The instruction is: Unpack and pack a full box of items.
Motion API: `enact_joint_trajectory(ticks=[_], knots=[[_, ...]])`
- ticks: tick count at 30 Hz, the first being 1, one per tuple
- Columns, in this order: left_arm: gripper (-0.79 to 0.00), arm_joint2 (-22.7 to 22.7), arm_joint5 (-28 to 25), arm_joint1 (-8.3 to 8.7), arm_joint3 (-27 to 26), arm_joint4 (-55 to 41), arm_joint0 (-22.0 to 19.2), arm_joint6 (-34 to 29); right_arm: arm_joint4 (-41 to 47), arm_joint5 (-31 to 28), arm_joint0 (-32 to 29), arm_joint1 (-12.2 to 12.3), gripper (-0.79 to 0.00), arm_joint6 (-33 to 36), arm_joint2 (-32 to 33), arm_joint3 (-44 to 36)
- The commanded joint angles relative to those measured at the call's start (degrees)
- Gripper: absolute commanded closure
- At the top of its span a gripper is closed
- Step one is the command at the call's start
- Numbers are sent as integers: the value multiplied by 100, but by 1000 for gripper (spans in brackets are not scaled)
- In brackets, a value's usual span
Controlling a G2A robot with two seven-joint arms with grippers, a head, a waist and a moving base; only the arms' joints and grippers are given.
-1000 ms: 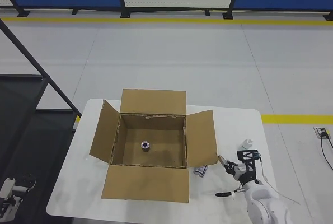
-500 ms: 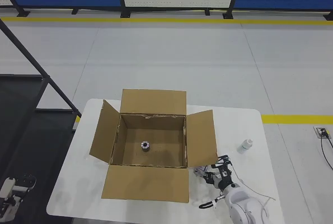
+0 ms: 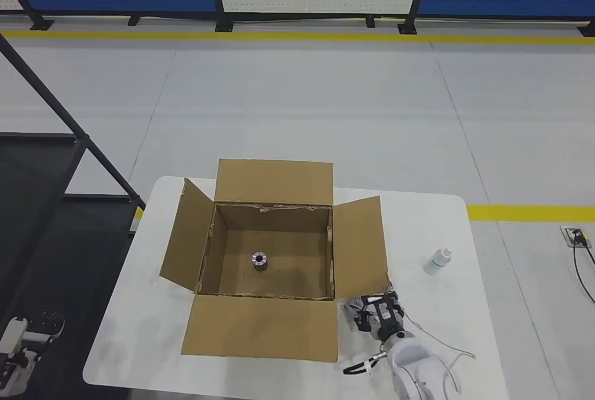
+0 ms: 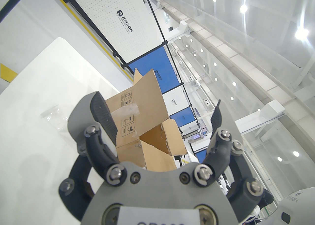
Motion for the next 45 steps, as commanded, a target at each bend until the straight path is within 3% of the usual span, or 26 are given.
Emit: enact_joint_trajectory(ticks=[1, 12, 17, 29, 30, 31, 34, 38, 45], knots=[[-785, 0, 0, 0, 0, 0, 0, 0, 9, 19, 8, 7, -785, 20, 49, 13], [-785, 0, 0, 0, 0, 0, 0, 0, 113, 303, -234, 76, -785, 10, 584, -319], [-785, 0, 0, 0, 0, 0, 0, 0, 360, -55, -439, 116, -785, 15, 771, -613], [-785, 0, 0, 0, 0, 0, 0, 0, -32, 406, 105, 37, -785, 242, 233, 39], [-785, 0, 0, 0, 0, 0, 0, 0, -56, 446, 124, 32, -690, 250, 210, 64], [-785, 0, 0, 0, 0, 0, 0, 0, -76, 469, 140, 28, -443, 265, 192, 80], [-785, 0, 0, 0, 0, 0, 0, 0, -105, 547, 160, 23, -169, 302, 186, 98], [-785, 0, 0, 0, 0, 0, 0, 0, -163, 643, 158, 25, 0, 450, 213, 80], [-785, 0, 0, 0, 0, 0, 0, 0, -127, 799, 124, 33, 0, 745, 356, -57]])
